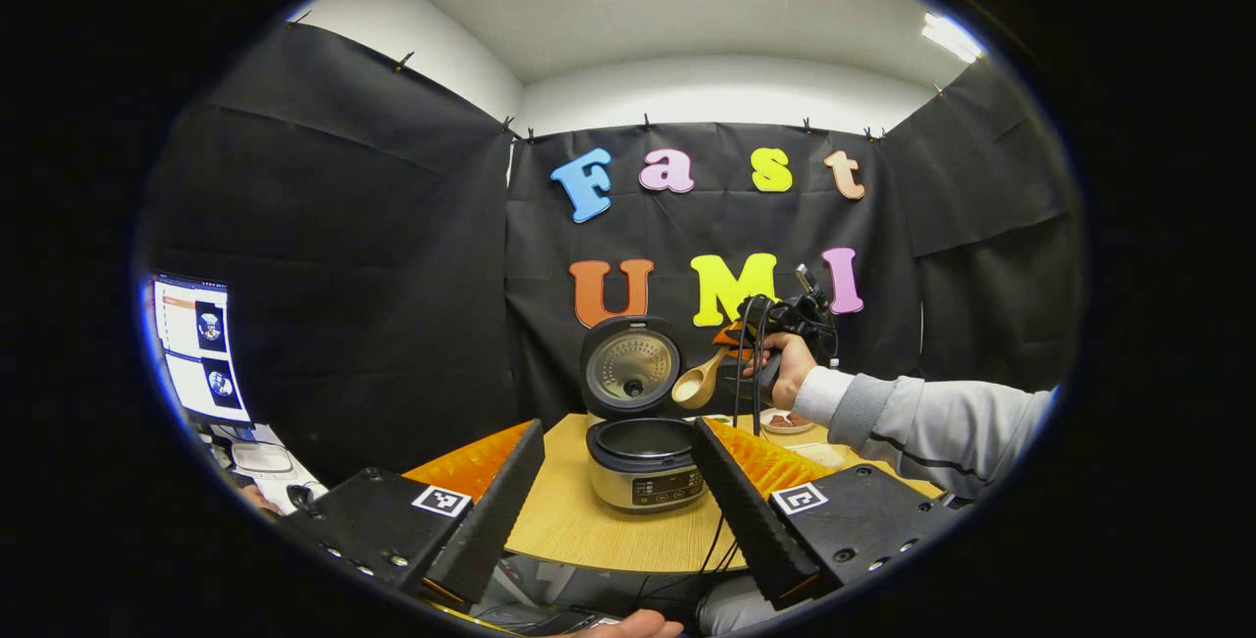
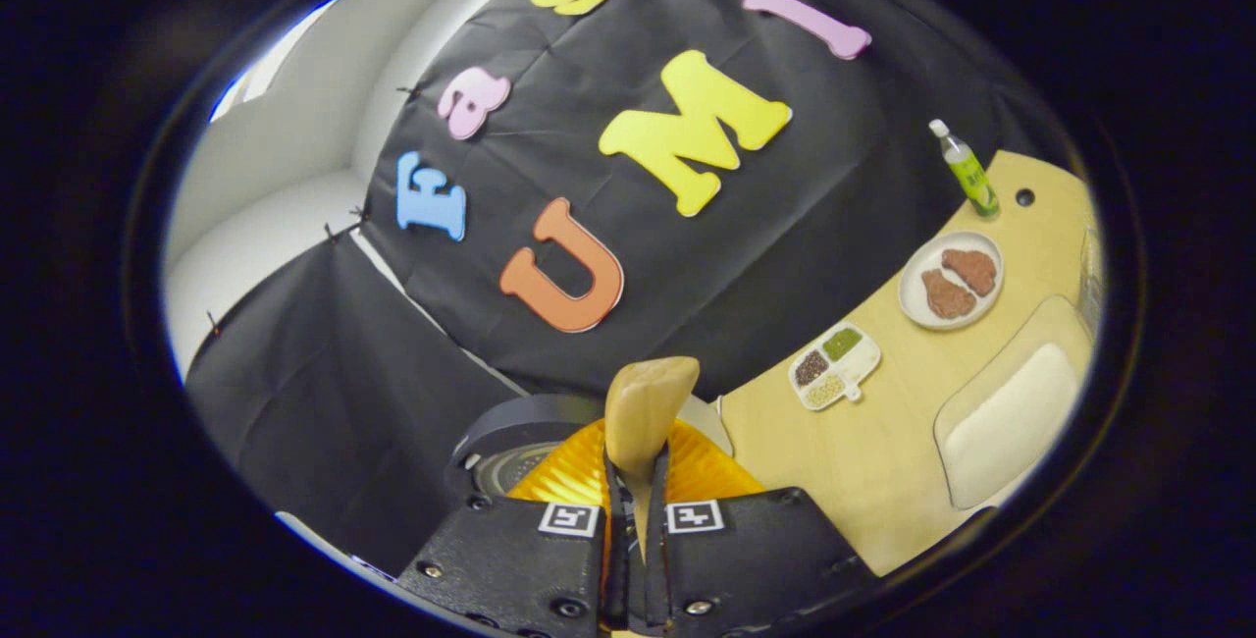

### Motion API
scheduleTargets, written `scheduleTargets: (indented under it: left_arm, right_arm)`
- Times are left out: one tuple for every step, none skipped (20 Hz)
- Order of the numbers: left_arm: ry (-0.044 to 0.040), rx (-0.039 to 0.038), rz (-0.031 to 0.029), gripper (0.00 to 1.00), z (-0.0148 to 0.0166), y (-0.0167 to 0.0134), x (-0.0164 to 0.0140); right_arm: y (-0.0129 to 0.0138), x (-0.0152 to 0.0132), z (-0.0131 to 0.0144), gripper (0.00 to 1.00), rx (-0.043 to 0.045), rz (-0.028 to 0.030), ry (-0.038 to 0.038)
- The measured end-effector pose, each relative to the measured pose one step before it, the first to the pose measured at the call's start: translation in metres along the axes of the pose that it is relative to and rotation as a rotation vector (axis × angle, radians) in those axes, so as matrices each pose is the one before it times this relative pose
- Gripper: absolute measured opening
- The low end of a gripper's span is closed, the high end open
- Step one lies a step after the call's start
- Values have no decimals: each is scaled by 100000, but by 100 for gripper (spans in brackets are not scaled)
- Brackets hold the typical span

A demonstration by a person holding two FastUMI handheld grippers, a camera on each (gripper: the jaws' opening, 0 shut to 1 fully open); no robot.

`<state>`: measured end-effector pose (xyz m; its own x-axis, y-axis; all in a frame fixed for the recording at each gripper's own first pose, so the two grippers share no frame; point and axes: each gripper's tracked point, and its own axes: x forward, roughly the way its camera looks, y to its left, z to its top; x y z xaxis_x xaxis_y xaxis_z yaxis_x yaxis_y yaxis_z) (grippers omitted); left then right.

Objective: Close the left gripper, press the button to open the rice cooker; take a wooden spoon from the chopstick holder with the right hand, scoop a spoonful of rice and pour it into the rice cooker, then put the wooden spoon back into the chopstick holder.

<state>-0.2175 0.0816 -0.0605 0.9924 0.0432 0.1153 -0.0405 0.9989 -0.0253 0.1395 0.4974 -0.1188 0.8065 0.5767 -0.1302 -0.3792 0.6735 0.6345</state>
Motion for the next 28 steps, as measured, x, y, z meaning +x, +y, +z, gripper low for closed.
scheduleTargets:
  left_arm:
    - [290, 277, -36, 96, -68, -18, -26]
    - [241, 325, -83, 96, -63, 14, 11]
    - [94, 243, 31, 96, -10, 22, -38]
    - [-39, 220, -133, 96, 12, 14, 30]
    - [-54, 112, -113, 96, 50, -5, 27]
    - [148, -29, 181, 96, -54, 65, 26]
    - [157, -25, 68, 96, -45, 21, -21]
    - [128, -36, 152, 96, 4, 33, 13]
    - [261, 1, 213, 96, -74, 37, 12]
    - [230, 80, 56, 96, -48, 44, 14]
    - [188, 156, 112, 96, -50, 38, 43]
    - [406, 148, 454, 96, -45, 98, 23]
    - [332, 61, 377, 96, -104, 52, 86]
    - [350, -6, 146, 96, -78, 13, 19]
    - [192, 15, 175, 96, 34, 15, -11]
    - [-44, 201, 126, 96, -1, 40, 8]
    - [-221, 127, 66, 96, 58, -69, 44]
    - [-157, -424, -26, 96, -128, -110, 121]
    - [-78, -924, -429, 96, 29, -130, 69]
    - [22, -952, -976, 96, 133, -107, -102]
    - [135, -402, -735, 96, 48, -93, -72]
    - [282, -121, -146, 96, -120, 122, -18]
    - [287, 425, 340, 96, -138, 79, -40]
    - [111, 578, 163, 96, 21, -65, 94]
    - [92, 324, -182, 96, -37, -40, 87]
    - [35, 64, -459, 96, 22, -65, 66]
    - [233, -166, -483, 96, 9, -21, -4]
    - [274, -228, -339, 96, 38, -51, 10]
  right_arm:
    - [451, 35, -179, 12, -5722, 897, -800]
    - [628, -5, -62, 12, -5401, 617, -696]
    - [344, -7, -195, 12, -5529, 601, -230]
    - [370, 0, -331, 12, -5136, 120, -225]
    - [441, 17, -81, 12, -3586, 367, -284]
    - [490, -41, -208, 12, -3000, 390, -321]
    - [426, -124, -173, 12, -2681, 984, -492]
    - [577, -172, -231, 12, -3198, 923, -49]
    - [645, -92, 53, 12, -3384, 1173, -748]
    - [676, -24, 11, 12, -4445, 1420, -816]
    - [799, -128, 160, 12, -4420, 1948, -1473]
    - [571, -171, 67, 12, -3829, 1128, -1707]
    - [261, 48, 156, 12, -2737, 263, -1293]
    - [287, 35, -3, 12, -2476, 530, -945]
    - [347, -53, -149, 12, -3149, 909, -508]
    - [435, 33, 299, 12, -2558, 1060, -1059]
    - [380, -110, 255, 12, -3571, 898, -665]
    - [256, -310, 564, 12, -3238, 407, -1553]
    - [177, -303, 529, 12, -4235, 368, -1296]
    - [132, -395, 578, 12, -3980, 98, -1756]
    - [56, -360, 635, 12, -4786, 248, -1274]
    - [84, -192, 384, 12, -5260, 708, -811]
    - [107, -322, 477, 12, -5290, 717, -446]
    - [-208, -268, 369, 12, -3966, 1031, -844]
    - [25, -261, 287, 12, -1891, 1376, -35]
    - [74, -257, -139, 12, -596, 1919, 382]
    - [-142, -261, -55, 12, -259, 623, -17]
    - [-378, -280, 220, 12, 95, 545, -273]
